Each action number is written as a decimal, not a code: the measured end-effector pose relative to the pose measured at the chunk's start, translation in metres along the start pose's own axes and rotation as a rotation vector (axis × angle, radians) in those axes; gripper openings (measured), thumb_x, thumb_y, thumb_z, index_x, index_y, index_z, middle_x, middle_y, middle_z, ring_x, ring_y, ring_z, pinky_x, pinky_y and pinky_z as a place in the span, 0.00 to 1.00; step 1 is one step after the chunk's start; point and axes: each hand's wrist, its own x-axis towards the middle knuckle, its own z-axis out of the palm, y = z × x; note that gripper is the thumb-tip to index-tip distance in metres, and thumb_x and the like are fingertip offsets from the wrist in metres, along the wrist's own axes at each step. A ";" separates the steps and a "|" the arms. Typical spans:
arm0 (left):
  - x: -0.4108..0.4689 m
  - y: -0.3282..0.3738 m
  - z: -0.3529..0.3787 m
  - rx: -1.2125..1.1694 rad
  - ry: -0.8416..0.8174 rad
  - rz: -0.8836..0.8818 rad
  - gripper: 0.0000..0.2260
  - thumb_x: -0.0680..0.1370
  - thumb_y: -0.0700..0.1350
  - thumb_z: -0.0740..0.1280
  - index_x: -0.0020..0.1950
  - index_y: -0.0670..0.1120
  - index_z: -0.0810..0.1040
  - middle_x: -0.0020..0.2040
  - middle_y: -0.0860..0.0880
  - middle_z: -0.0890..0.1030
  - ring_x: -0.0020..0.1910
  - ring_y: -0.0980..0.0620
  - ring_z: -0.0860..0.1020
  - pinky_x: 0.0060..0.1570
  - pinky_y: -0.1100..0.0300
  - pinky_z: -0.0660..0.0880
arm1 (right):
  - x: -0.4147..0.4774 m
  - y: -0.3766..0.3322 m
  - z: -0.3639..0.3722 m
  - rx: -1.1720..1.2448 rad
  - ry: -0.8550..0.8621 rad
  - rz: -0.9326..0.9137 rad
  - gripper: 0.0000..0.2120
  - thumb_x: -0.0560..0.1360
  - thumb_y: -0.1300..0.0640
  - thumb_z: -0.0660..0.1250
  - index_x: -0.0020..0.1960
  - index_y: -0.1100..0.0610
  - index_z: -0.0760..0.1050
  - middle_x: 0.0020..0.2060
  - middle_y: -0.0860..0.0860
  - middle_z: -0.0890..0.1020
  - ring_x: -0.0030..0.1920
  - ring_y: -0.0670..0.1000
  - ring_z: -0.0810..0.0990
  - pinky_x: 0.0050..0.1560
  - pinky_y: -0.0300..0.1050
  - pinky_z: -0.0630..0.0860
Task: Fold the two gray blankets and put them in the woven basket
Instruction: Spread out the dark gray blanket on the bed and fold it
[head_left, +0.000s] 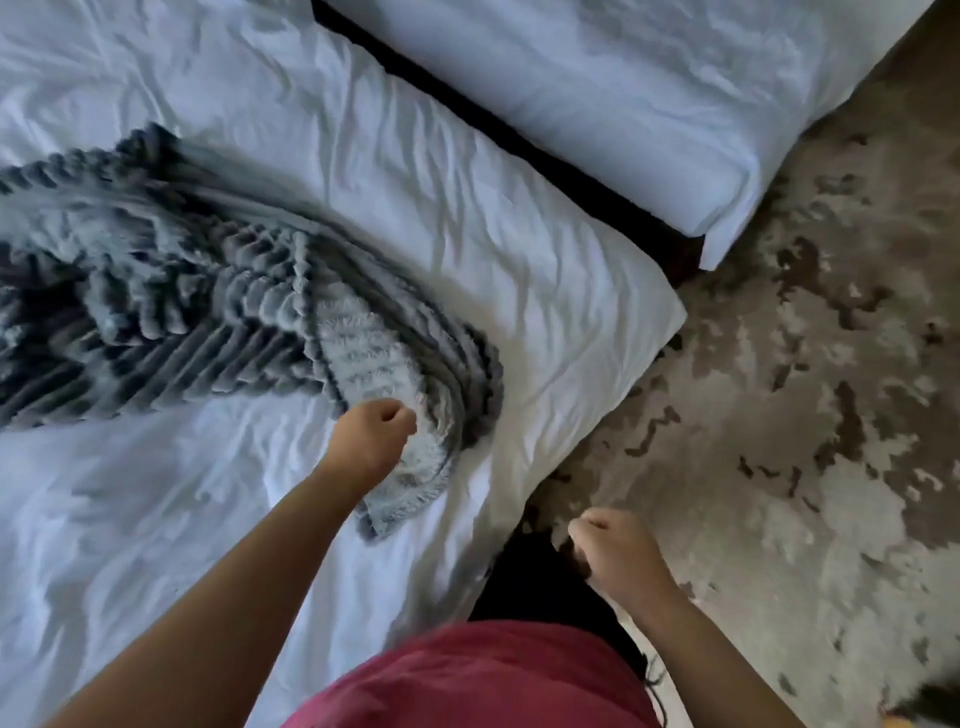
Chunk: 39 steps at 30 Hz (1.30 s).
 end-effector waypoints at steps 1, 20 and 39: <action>0.013 -0.012 0.004 -0.034 0.032 -0.113 0.10 0.76 0.45 0.61 0.41 0.45 0.80 0.37 0.46 0.79 0.37 0.45 0.77 0.38 0.55 0.75 | 0.031 -0.013 -0.005 -0.038 -0.053 -0.019 0.15 0.71 0.62 0.61 0.29 0.55 0.59 0.22 0.46 0.59 0.24 0.46 0.58 0.25 0.38 0.55; 0.063 -0.043 0.062 -0.410 0.282 -0.976 0.11 0.77 0.51 0.64 0.46 0.44 0.76 0.44 0.44 0.80 0.40 0.47 0.76 0.39 0.57 0.72 | 0.292 -0.147 0.079 0.105 -0.654 0.641 0.12 0.78 0.57 0.61 0.38 0.61 0.75 0.24 0.57 0.79 0.22 0.55 0.78 0.24 0.42 0.76; -0.007 0.052 -0.257 -1.432 0.847 -0.130 0.15 0.78 0.47 0.64 0.62 0.41 0.75 0.43 0.41 0.82 0.32 0.45 0.80 0.30 0.55 0.76 | 0.206 -0.465 -0.091 0.502 -0.389 -0.355 0.06 0.76 0.64 0.64 0.50 0.65 0.78 0.25 0.56 0.81 0.26 0.55 0.81 0.25 0.41 0.76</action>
